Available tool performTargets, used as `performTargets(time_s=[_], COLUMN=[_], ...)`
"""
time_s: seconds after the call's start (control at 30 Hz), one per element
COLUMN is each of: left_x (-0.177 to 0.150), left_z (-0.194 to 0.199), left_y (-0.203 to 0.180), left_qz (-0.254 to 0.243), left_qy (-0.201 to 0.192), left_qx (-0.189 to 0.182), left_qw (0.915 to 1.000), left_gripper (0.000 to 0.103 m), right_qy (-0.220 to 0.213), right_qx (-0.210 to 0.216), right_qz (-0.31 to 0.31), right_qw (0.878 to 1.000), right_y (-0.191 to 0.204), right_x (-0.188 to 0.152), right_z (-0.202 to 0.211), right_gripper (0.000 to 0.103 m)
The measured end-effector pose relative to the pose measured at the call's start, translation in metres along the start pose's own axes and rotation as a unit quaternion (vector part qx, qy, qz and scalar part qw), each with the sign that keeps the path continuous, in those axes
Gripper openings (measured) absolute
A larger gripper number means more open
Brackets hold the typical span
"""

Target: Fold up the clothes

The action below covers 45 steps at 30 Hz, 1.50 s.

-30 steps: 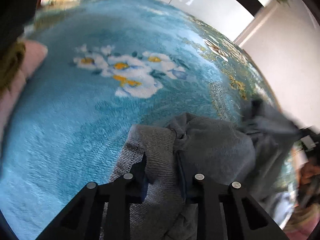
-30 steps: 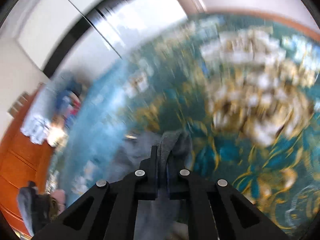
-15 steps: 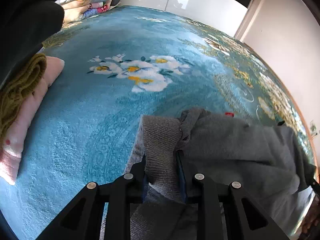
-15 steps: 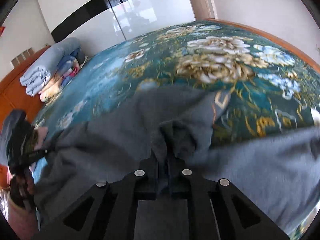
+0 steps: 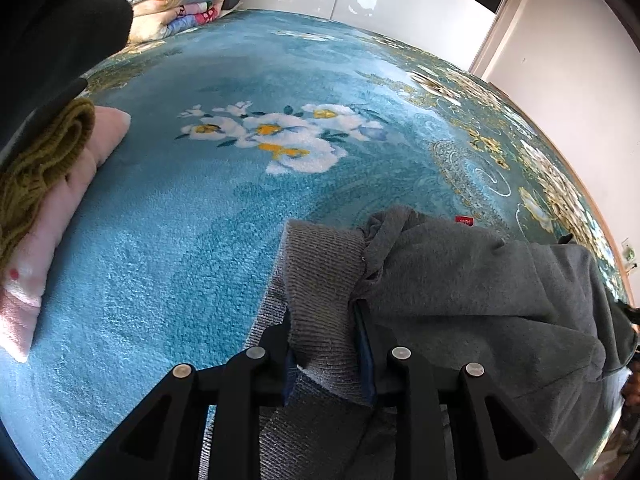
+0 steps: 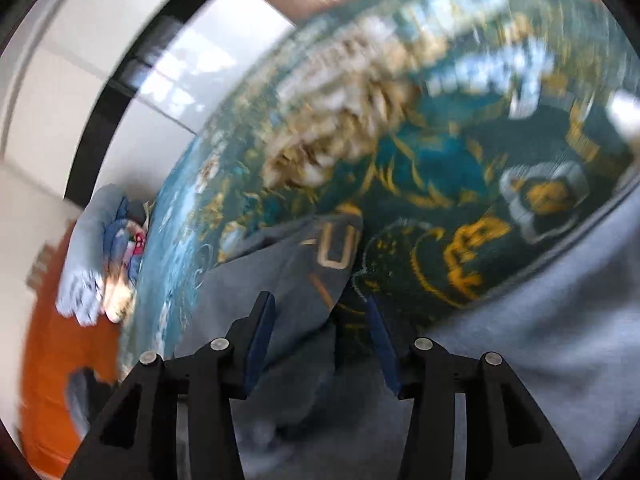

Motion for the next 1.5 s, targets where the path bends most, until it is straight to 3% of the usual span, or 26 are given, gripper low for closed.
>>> performTargets(time_s=[0.07, 0.13, 0.27, 0.37, 0.47, 0.53, 0.6, 0.7, 0.8, 0.87, 0.97, 1.07, 1.2, 1.23, 1.3, 1.37, 1.43, 1.5], left_x=[0.0, 0.001, 0.01, 0.013, 0.011, 0.009, 0.008, 0.007, 0.005, 0.004, 0.003, 0.001, 0.001, 0.002, 0.006, 0.009, 0.012, 0.016], left_z=[0.0, 0.0, 0.003, 0.007, 0.004, 0.002, 0.002, 0.004, 0.004, 0.005, 0.005, 0.0, -0.001, -0.002, -0.005, -0.009, -0.01, -0.012], left_y=[0.0, -0.001, -0.002, -0.002, -0.004, -0.009, -0.011, -0.006, -0.003, -0.004, -0.006, -0.006, -0.006, -0.005, -0.002, -0.003, -0.007, -0.011], left_qz=[0.0, 0.001, 0.017, 0.017, 0.019, 0.015, 0.011, 0.022, 0.029, 0.023, 0.013, 0.018, 0.014, 0.014, 0.021, 0.026, 0.022, 0.011], left_qy=[0.0, -0.002, -0.016, -0.025, -0.016, -0.014, -0.014, -0.009, -0.002, -0.001, -0.003, 0.0, -0.006, -0.005, -0.003, 0.003, 0.006, 0.012], left_qx=[0.0, 0.003, -0.003, -0.009, -0.036, -0.032, -0.023, -0.033, -0.038, -0.036, -0.032, -0.028, -0.031, -0.035, -0.039, -0.044, -0.043, -0.039], left_qw=[1.0, 1.0, 0.9997, 0.9995, 0.999, 0.9993, 0.9996, 0.9992, 0.9988, 0.9991, 0.9994, 0.9994, 0.9994, 0.9993, 0.999, 0.9987, 0.9988, 0.9991], left_gripper=[0.028, 0.028, 0.027, 0.027, 0.027, 0.027, 0.027, 0.028, 0.03, 0.03, 0.031, 0.032, 0.036, 0.038, 0.048, 0.055, 0.063, 0.066], right_qy=[0.003, -0.003, -0.038, -0.099, -0.198, -0.22, -0.221, -0.186, -0.081, -0.002, 0.05, 0.077, 0.035, 0.017, -0.018, -0.015, 0.007, 0.027], right_qx=[0.005, 0.014, -0.007, 0.003, -0.012, -0.014, -0.05, -0.077, -0.078, -0.074, -0.065, -0.022, 0.045, 0.049, 0.033, -0.008, 0.011, 0.054], right_qz=[-0.016, -0.016, 0.049, 0.055, 0.078, 0.116, 0.168, 0.225, 0.273, 0.32, 0.373, 0.381, 0.325, 0.306, 0.239, 0.134, 0.043, -0.02], right_qw=[1.0, 1.0, 0.998, 0.994, 0.977, 0.969, 0.959, 0.953, 0.955, 0.945, 0.924, 0.921, 0.944, 0.951, 0.97, 0.991, 0.999, 0.998], right_y=[0.0, 0.007, 0.039, 0.057, 0.084, 0.119, 0.158, 0.185, 0.198, 0.205, 0.206, 0.199, 0.171, 0.16, 0.126, 0.083, 0.05, 0.034], right_x=[0.003, 0.002, -0.006, 0.004, 0.024, 0.028, 0.018, -0.021, -0.076, -0.121, -0.158, -0.165, -0.13, -0.117, -0.083, -0.052, -0.033, -0.023], right_z=[-0.012, -0.014, 0.002, 0.039, 0.095, 0.112, 0.104, 0.071, 0.003, -0.046, -0.072, -0.067, -0.011, 0.001, 0.019, 0.018, 0.005, -0.012], right_gripper=[0.047, 0.011, 0.008, 0.008, 0.007, 0.007, 0.007, 0.008, 0.008, 0.01, 0.013, 0.04, 0.045, 0.053, 0.058, 0.058, 0.058, 0.057])
Point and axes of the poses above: each gripper's, at about its wrist camera, not at the fingertips, and z roughly against the way its jaws point, y to its left, x to its top, the point moved 3 cm from there along -z, roughly the way its jaws point, and after that the axes turned 3 degrees about -z, right-handed, at the moved point
